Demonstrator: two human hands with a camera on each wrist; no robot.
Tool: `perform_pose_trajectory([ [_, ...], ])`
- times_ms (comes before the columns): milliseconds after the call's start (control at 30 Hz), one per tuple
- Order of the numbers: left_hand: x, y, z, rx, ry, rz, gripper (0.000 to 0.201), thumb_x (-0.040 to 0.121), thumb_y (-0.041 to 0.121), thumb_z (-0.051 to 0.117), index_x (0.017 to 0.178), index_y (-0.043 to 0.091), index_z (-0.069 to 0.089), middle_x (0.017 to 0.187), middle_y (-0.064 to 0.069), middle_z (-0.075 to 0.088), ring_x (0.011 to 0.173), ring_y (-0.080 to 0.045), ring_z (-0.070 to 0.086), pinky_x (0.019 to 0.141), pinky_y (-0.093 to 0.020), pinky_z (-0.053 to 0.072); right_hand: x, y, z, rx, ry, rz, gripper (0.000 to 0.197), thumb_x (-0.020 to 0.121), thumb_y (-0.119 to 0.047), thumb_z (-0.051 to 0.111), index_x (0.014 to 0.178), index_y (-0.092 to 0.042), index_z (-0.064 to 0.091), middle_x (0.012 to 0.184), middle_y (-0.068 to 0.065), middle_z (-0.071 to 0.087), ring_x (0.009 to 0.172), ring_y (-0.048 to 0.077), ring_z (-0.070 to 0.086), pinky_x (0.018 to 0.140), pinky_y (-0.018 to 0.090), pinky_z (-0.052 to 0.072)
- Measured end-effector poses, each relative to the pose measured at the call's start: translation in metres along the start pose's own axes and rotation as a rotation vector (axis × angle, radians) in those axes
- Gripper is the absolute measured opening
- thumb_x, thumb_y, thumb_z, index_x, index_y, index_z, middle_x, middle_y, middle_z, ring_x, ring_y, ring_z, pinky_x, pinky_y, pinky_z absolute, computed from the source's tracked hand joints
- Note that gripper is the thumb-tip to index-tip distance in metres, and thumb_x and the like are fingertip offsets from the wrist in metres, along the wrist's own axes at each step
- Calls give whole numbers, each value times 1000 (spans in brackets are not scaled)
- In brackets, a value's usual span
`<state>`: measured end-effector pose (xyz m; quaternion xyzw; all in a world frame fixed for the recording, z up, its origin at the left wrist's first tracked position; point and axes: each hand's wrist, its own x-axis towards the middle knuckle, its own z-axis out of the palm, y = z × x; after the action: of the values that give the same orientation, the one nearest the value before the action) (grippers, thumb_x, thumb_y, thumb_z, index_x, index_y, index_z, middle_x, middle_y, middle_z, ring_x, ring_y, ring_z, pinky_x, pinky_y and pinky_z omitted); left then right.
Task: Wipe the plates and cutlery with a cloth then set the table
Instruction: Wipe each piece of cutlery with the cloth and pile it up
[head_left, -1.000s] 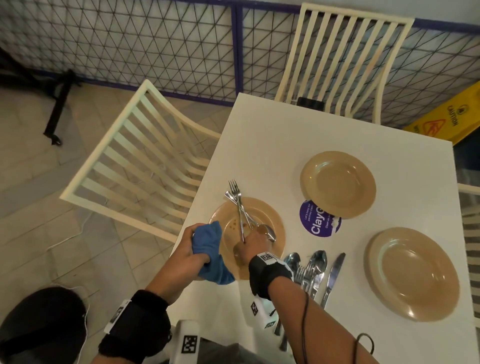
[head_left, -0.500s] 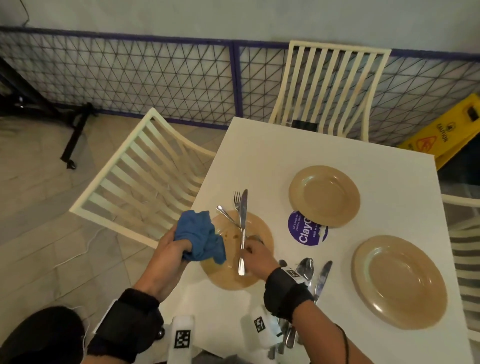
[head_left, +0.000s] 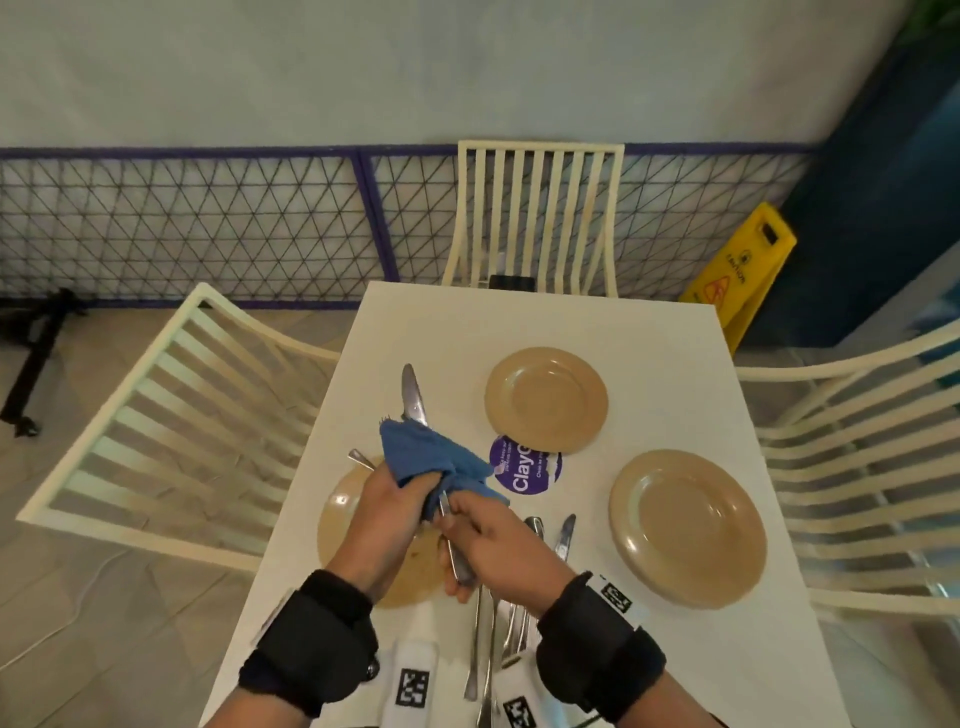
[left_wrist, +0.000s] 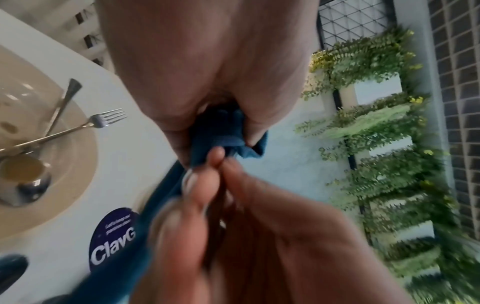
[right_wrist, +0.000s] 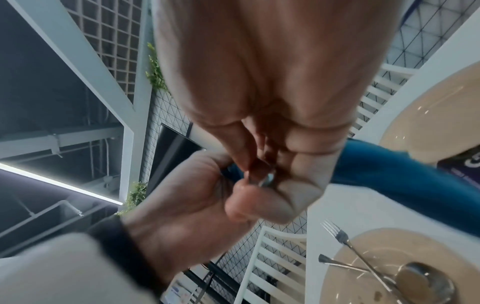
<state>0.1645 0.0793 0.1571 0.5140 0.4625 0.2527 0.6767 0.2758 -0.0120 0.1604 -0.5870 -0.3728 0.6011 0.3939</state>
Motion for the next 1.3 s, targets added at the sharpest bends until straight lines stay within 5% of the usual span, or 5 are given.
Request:
perform_pose_trajectory([
  [200, 36, 31, 9, -126, 201, 75, 13, 95, 5, 60, 102, 9, 70, 103, -15, 73, 103, -34, 69, 98, -51, 53, -40, 6, -10, 21, -31, 24, 16, 107, -21, 41, 97, -16, 53, 77, 7, 59, 57, 19, 60, 51, 26, 51],
  [700, -12, 17, 76, -68, -34, 18, 19, 97, 13, 59, 113, 3, 66, 106, -18, 74, 98, -30, 72, 89, -46, 56, -64, 10, -40, 93, 226, -94, 19, 106, -14, 41, 97, -6, 56, 72, 9, 58, 46, 12, 52, 46, 24, 42],
  [867, 12, 39, 67, -217, 133, 89, 13, 97, 10, 60, 106, 7, 68, 100, -12, 73, 90, -25, 70, 84, -41, 56, -73, 11, -33, 60, 188, -120, 21, 106, -15, 40, 99, -9, 58, 74, 9, 58, 47, 10, 52, 48, 22, 42],
  [1000, -12, 11, 79, -106, -8, 46, 19, 97, 16, 60, 112, 5, 65, 95, -18, 72, 76, -24, 69, 63, -36, 53, -53, 7, -36, 149, 252, -58, 21, 106, -14, 40, 100, -3, 57, 72, 12, 57, 49, 16, 54, 45, 26, 44],
  [1300, -20, -3, 54, 184, -157, 67, 12, 97, 17, 61, 106, 13, 67, 92, -7, 75, 86, -23, 72, 73, -33, 59, -59, 18, -67, -117, 519, 15, 26, 103, -24, 47, 93, -16, 70, 92, 1, 72, 80, 13, 68, 77, 32, 59],
])
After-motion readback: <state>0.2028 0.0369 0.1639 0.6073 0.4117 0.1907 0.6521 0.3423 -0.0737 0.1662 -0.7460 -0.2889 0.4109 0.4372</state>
